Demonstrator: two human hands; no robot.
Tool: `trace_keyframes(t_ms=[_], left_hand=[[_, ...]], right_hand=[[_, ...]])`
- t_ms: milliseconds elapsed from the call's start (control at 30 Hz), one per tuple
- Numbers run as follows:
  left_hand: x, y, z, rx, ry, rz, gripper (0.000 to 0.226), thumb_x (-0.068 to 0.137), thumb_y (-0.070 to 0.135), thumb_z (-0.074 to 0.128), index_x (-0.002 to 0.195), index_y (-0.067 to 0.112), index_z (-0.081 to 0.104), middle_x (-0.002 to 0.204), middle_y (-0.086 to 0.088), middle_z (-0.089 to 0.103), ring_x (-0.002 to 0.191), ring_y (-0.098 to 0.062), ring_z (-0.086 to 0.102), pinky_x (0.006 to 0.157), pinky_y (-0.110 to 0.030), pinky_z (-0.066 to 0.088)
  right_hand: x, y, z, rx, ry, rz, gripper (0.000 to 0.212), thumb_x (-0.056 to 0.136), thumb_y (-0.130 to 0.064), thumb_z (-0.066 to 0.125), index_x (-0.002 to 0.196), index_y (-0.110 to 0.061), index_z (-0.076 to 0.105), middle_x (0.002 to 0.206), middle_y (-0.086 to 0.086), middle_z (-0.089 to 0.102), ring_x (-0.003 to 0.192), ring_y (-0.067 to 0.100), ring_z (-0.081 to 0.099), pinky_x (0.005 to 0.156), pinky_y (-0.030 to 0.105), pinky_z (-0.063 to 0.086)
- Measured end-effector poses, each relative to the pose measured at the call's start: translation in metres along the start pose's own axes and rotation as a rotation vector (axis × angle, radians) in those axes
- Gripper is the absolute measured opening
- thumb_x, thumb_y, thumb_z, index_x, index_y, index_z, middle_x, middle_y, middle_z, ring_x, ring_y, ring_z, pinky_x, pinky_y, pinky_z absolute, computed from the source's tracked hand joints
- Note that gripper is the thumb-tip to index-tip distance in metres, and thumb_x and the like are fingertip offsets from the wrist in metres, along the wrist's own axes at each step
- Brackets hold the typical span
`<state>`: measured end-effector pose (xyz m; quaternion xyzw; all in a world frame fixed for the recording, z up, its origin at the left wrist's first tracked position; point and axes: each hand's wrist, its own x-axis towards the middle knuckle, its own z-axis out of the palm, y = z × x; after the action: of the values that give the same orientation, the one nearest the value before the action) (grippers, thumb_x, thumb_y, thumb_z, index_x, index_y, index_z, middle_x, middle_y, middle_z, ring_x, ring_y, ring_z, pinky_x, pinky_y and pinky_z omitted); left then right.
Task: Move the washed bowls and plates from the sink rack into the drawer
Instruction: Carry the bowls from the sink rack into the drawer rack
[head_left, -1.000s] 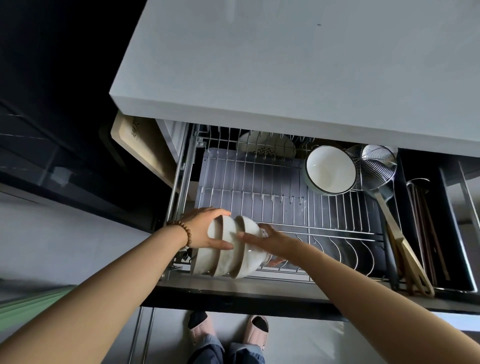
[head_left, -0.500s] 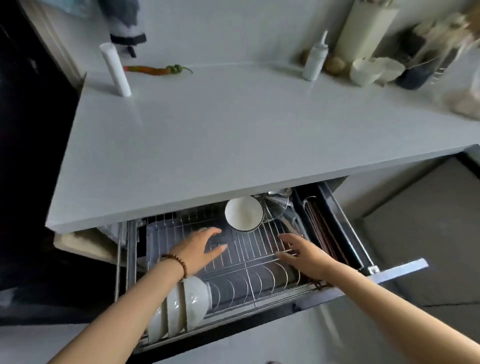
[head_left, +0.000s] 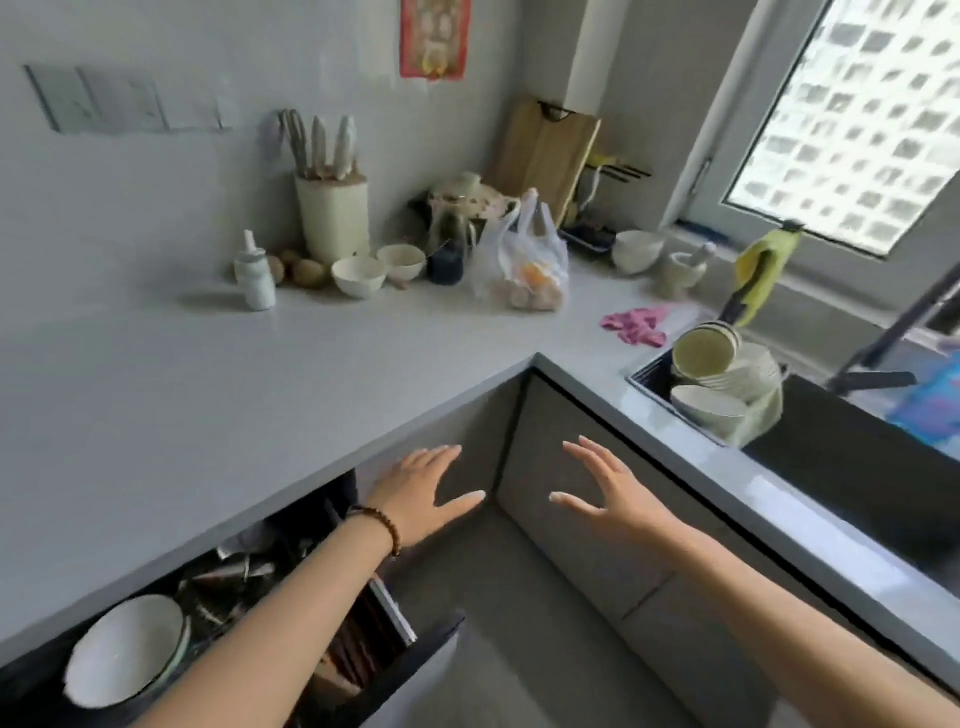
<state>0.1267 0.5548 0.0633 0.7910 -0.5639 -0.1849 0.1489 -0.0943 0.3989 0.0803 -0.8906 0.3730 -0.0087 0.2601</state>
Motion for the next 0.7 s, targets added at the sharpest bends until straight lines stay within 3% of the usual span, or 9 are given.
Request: trace_keyframes(t_ms=[167,333,533,700], left_hand=[[0.102,0.100,0.019,0.053,-0.038,0.116,0.078,0.084,0.070,0.032,0.147,0.026,0.019,0.154,0.005,0.024,0.142,-0.015,0.021,0.118,-0.036,0.017],[0.196,0.168,0.045,0.067,-0.115,0.225,0.076,0.086,0.068,0.034,0.146,0.023,0.023,0.153,0.004,0.027,0.141,-0.014,0.024,0.116,-0.034,0.021],[0.318,0.222,0.086,0.085,-0.226,0.338,0.075,0.086,0.067,0.037,0.145,0.022,0.026,0.152,0.003,0.031,0.138,-0.016,0.029,0.113,-0.036,0.028],[0.406,0.245,0.116,0.036,-0.325,0.330,0.079,0.082,0.069,0.042,0.144,0.022,0.028,0.150,0.002,0.034,0.137,-0.017,0.033,0.110,-0.038,0.033]], right_hand=[[0.007,0.109,-0.080,-0.028,0.081,0.138,0.082,0.085,-0.062,0.059,0.153,-0.034,0.024,0.164,-0.005,0.014,0.150,0.015,0.015,0.121,0.036,0.019],[0.023,0.193,-0.122,0.012,0.134,0.275,0.079,0.087,-0.060,0.058,0.152,-0.035,0.023,0.163,-0.008,0.014,0.149,0.017,0.019,0.119,0.039,0.025],[0.065,0.277,-0.146,0.083,0.129,0.421,0.080,0.088,-0.055,0.061,0.153,-0.033,0.021,0.163,-0.007,0.013,0.149,0.015,0.020,0.120,0.037,0.025],[0.114,0.333,-0.161,0.136,0.108,0.518,0.082,0.086,-0.050,0.067,0.152,-0.030,0.024,0.162,-0.005,0.017,0.146,0.017,0.026,0.119,0.034,0.025]])
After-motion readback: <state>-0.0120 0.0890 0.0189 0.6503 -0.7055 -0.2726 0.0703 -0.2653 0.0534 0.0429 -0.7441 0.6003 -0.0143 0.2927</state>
